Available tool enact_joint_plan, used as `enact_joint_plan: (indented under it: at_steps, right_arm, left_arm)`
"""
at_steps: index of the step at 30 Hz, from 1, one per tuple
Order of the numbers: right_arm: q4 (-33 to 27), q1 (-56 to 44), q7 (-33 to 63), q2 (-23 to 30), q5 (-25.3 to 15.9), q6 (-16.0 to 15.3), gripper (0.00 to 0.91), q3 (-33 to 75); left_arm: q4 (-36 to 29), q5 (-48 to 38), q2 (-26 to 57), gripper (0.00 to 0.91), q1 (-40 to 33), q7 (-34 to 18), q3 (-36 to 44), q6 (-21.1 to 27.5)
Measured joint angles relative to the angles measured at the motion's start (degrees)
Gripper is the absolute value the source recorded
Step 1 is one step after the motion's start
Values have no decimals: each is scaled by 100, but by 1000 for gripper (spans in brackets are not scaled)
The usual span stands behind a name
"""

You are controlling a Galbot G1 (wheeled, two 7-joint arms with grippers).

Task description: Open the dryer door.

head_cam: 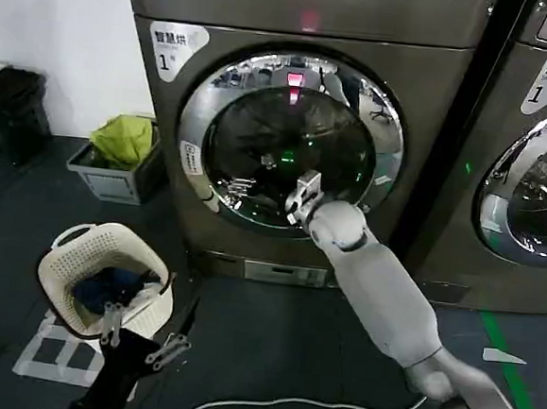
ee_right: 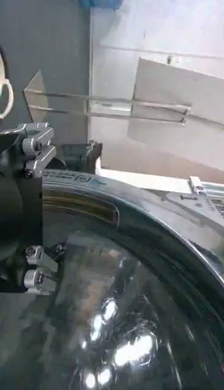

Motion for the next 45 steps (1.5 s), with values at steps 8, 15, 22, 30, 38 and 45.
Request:
enact_joint_plan:
  at_steps: [8,15,22,30,38,45]
  right_arm:
    - [-220,124,5,188,-70,-5,907,-106]
    - [-424,180,37,379,-184,-7,907,-175]
    - [-594,270,52,542,-257,-16,907,-223]
    - [-798,355,43,746,-345,-16,907,-250]
    - [-925,429,-73,852,-375,-6,907,-269]
    - [-919,454,-644,766,-255,77,907,-310]
  left_arm:
    - [0,-2,-10,907,-17,1,1,-3]
    - [0,-15,-12,907,-28,0,-6,-8]
    - [-33,-29,-14,907,-26,0,-12,-15]
    - [-54,-35,-22,907,-26,0,-19,-19]
    - [-53,-48,-31,907,-32,1,-21,-26]
    - [-44,-59,-31,907,-36,1,-25,-27]
